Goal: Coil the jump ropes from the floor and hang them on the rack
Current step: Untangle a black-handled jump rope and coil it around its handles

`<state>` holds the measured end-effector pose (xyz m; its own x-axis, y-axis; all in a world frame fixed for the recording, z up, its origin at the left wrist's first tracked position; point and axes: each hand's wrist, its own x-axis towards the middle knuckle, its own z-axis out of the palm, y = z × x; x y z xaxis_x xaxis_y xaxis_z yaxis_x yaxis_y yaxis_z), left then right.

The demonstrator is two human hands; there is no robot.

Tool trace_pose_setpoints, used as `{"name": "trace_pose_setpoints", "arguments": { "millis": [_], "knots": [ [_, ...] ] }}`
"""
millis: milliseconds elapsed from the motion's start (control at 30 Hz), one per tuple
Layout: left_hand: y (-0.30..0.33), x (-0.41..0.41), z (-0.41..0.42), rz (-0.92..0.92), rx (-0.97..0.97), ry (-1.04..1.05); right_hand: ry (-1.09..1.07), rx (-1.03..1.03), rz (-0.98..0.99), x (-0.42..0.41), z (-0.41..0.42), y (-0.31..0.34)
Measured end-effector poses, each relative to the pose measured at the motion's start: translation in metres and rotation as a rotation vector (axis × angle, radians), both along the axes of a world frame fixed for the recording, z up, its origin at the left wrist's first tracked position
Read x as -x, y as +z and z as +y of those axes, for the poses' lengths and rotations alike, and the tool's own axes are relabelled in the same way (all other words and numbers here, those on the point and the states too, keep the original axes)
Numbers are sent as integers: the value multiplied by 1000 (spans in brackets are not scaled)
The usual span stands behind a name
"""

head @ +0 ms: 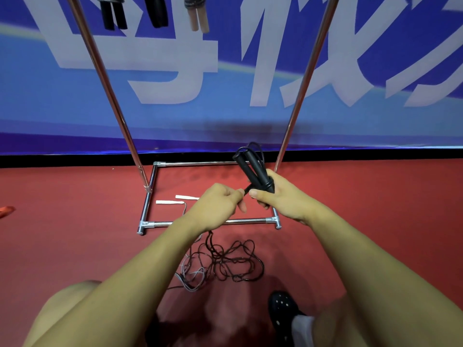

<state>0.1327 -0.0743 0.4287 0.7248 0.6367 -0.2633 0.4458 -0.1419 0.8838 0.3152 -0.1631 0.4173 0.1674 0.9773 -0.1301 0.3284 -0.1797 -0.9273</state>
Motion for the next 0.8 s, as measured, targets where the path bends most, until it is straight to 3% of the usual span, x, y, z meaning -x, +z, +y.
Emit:
{"name": "trace_pose_setpoints", "arguments": {
  "millis": [100, 200, 267, 667, 733, 800],
  "knots": [
    [-5, -1, 0, 12, 9, -16, -38, 39, 51, 8, 5, -5],
    [-7, 1, 2, 38, 0, -16, -73, 167, 372, 13, 8, -3],
    [-7, 2, 4, 38, 3, 0, -90, 163, 473, 13, 8, -3],
    [-6, 8, 0, 1, 21, -87, -89, 106, 61, 14, 0, -2],
    [-6, 9, -3, -36, 46, -119, -38, 146, 110, 17, -3, -1],
    [-2, 9, -5, -70, 70, -138, 83, 173, 295, 20, -7, 1]
  ]
}}
